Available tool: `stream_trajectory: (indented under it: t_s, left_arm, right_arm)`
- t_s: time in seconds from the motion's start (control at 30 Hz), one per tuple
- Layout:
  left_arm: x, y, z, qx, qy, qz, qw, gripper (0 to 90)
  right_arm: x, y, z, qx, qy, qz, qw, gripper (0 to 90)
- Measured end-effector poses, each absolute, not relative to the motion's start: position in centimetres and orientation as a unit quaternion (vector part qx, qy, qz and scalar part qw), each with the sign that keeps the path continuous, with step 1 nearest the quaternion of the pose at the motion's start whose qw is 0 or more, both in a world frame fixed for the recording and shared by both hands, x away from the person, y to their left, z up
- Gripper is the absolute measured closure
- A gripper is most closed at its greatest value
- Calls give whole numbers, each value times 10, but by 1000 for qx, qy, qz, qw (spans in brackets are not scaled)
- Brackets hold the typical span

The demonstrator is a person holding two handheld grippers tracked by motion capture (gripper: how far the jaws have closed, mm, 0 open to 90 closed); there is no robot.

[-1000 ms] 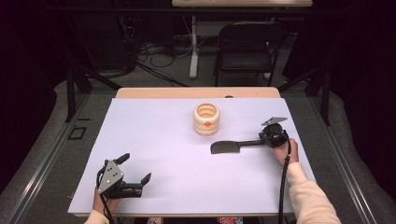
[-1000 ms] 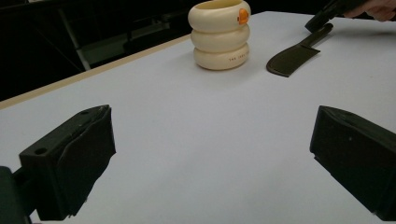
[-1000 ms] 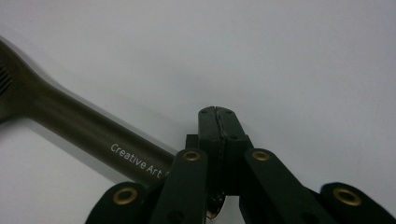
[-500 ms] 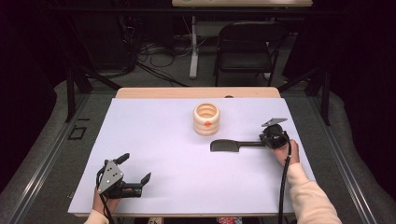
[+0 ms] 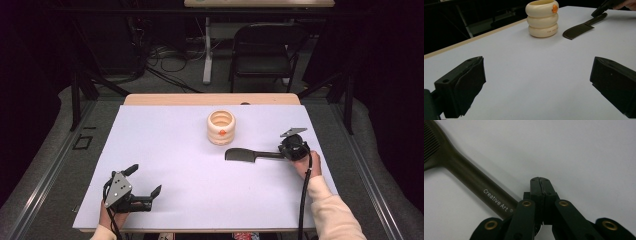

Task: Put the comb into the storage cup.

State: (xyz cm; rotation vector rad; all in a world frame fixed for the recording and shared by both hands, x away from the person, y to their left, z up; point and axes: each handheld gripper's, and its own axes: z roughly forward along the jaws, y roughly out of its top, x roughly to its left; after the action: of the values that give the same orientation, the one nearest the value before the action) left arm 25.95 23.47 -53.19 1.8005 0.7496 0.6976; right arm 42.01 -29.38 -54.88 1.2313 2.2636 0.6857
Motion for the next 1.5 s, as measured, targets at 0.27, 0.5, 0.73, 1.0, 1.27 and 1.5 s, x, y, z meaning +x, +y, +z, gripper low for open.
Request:
stream_trajectory:
  t_s: [0.27, 0.5, 0.73, 1.0, 1.27, 1.5]
  left_arm:
    - [259, 235, -532, 747, 313, 290, 510, 2]
    - [260, 235, -532, 747, 312, 290, 511, 2]
    - [259, 235, -532, 747, 312, 291, 510, 2]
    - [259, 235, -532, 747, 313, 290, 511, 2]
    - [260, 235, -532, 746, 313, 290, 511, 2]
    - [260, 235, -532, 747, 312, 290, 511, 2]
  right_arm:
    - [418, -294, -548, 450, 826, 247, 232, 900]
    - [416, -295, -548, 449, 828, 245, 230, 900]
    - [415, -295, -547, 453, 828, 243, 226, 900]
    - [413, -296, -546, 451, 831, 238, 222, 900]
    - [412, -296, -546, 454, 831, 238, 217, 900]
    - [411, -296, -545, 454, 832, 235, 217, 877]
